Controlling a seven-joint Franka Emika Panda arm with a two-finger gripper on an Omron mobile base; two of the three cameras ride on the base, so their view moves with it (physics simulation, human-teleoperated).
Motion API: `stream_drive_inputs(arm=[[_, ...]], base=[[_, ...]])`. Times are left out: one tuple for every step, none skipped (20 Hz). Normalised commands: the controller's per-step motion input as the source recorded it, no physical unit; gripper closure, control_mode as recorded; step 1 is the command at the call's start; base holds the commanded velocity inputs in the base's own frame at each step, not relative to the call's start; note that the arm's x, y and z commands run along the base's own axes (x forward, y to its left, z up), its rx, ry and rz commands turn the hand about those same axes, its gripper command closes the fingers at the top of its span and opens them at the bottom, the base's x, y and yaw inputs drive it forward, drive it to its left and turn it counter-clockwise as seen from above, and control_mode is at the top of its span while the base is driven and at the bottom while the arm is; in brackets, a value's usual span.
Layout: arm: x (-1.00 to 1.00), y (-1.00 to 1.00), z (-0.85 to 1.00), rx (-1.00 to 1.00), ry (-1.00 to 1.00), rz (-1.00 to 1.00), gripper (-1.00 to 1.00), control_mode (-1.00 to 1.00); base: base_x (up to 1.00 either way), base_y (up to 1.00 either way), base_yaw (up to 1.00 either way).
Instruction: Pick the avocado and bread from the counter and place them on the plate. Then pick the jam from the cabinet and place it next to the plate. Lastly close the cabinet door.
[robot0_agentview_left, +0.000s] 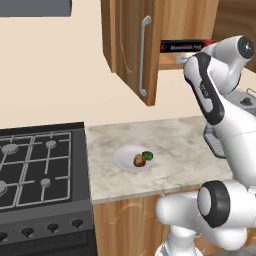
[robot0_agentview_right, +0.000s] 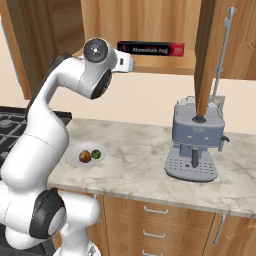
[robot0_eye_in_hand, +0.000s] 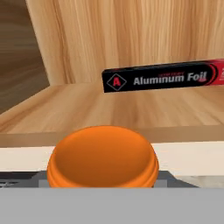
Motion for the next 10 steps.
stream_drive_inputs(arm=[[-0.91, 0.0, -0.13, 0.0, -0.01, 0.01, 1.0, -1.0], [-0.76, 0.0, -0.24, 0.0, 0.0, 0.01, 1.0, -1.0], [-0.61, 0.0, -0.37, 0.0, 0.0, 0.01, 1.0, -1.0], [-0.39, 0.0, -0.5, 0.0, 0.0, 0.04, 1.0, -1.0], [-0.25, 0.0, -0.56, 0.0, 0.0, 0.04, 1.0, -1.0], [-0.21, 0.0, -0.64, 0.0, 0.0, 0.04, 1.0, -1.0], [-0.12, 0.0, -0.67, 0.0, 0.0, 0.04, 1.0, -1.0], [0.0, 0.0, -0.73, 0.0, 0.0, 0.04, 1.0, -1.0], [0.0, 0.0, -0.72, 0.0, 0.0, 0.05, 1.0, -1.0], [0.0, 0.0, -0.71, 0.0, 0.0, 0.05, 1.0, -1.0]], base=[[0.0, 0.0, 0.0], [0.0, 0.0, 0.0], [0.0, 0.0, 0.0], [0.0, 0.0, 0.0], [0.0, 0.0, 0.0], [0.0, 0.0, 0.0], [0.0, 0.0, 0.0], [0.0, 0.0, 0.0], [0.0, 0.0, 0.0], [0.0, 0.0, 0.0]])
